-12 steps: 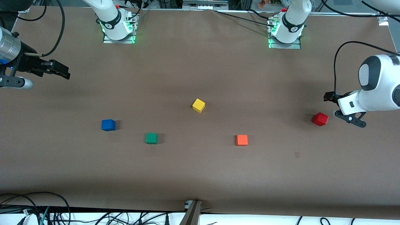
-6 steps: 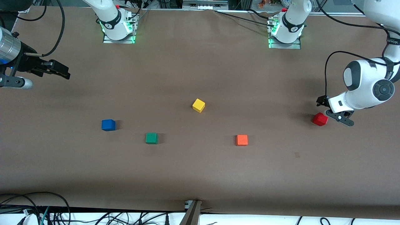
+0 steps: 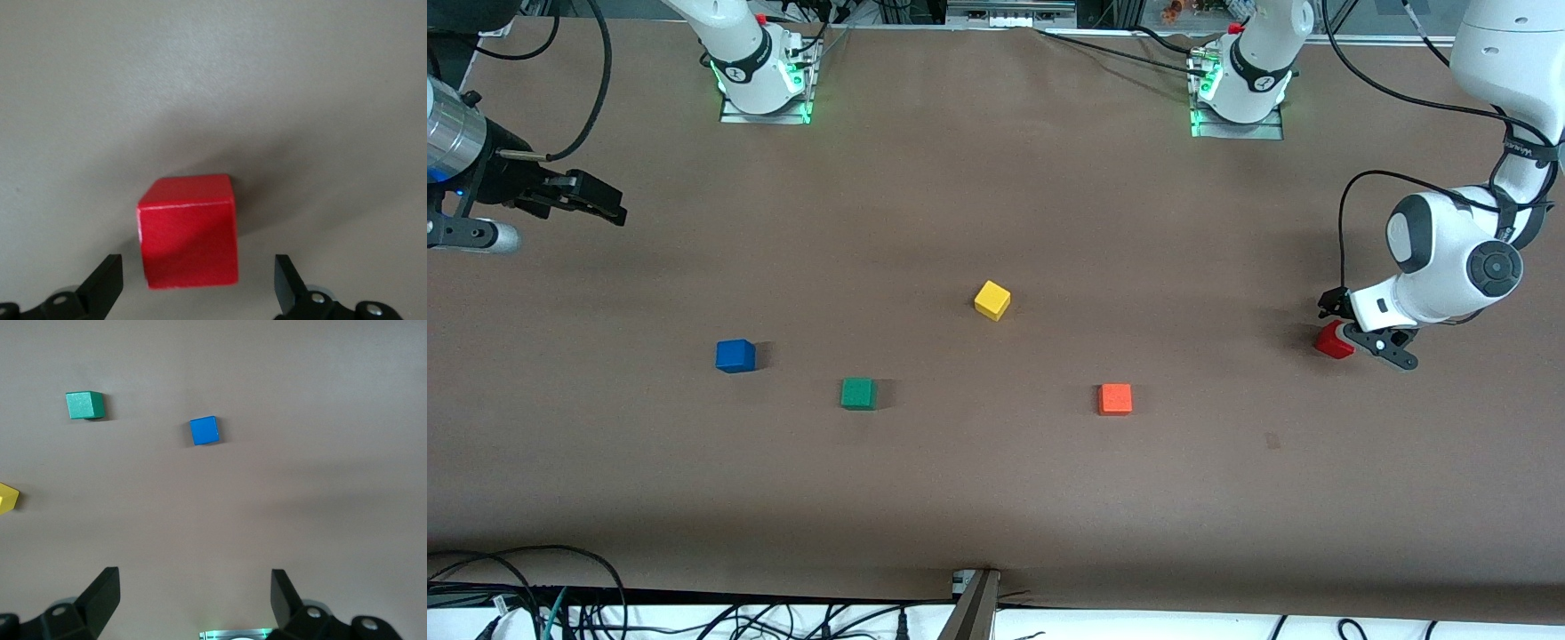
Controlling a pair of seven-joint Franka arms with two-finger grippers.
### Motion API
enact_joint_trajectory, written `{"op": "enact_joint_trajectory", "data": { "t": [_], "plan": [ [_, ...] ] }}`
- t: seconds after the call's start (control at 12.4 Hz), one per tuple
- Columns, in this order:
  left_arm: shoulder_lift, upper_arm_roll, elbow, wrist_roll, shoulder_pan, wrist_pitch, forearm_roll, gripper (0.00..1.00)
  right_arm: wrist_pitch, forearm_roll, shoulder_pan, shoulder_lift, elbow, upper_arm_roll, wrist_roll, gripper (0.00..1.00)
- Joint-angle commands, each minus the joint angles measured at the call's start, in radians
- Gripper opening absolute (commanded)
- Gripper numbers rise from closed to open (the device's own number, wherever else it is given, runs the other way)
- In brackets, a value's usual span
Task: Pass red block to right arm, stack on blue
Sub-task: 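Close the left gripper on the red cube and lift it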
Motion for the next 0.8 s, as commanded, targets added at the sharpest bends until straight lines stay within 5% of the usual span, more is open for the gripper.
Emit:
{"op": "enact_joint_trajectory", "data": {
  "t": [0.0, 0.16, 0.24, 0.48, 0.56, 0.72],
  "plan": [
    [0.031, -0.013, 0.026, 0.035, 0.011, 0.030, -0.025, 1.00, -0.011, 0.002, -0.003, 0.007, 0.020, 0.001, -0.001, 1.00],
    [0.044, -0.013, 0.030, 0.036, 0.011, 0.030, -0.043, 1.00, -0.011, 0.002, -0.003, 0.007, 0.020, 0.001, -0.001, 1.00],
    [0.045, -0.013, 0.032, 0.036, 0.009, 0.030, -0.054, 0.86, -0.011, 0.002, -0.003, 0.007, 0.020, 0.001, -0.001, 1.00],
    [0.045, -0.015, 0.032, 0.038, 0.000, 0.022, -0.083, 0.15, -0.011, 0.002, -0.003, 0.007, 0.020, 0.001, -0.001, 1.00],
    [0.044, -0.022, 0.032, 0.038, 0.000, 0.018, -0.083, 0.00, -0.011, 0.002, -0.003, 0.007, 0.020, 0.001, -0.001, 1.00],
    [0.032, -0.030, 0.034, 0.041, 0.006, 0.009, -0.083, 0.00, -0.011, 0.002, -0.003, 0.007, 0.020, 0.001, -0.001, 1.00]
  ]
}}
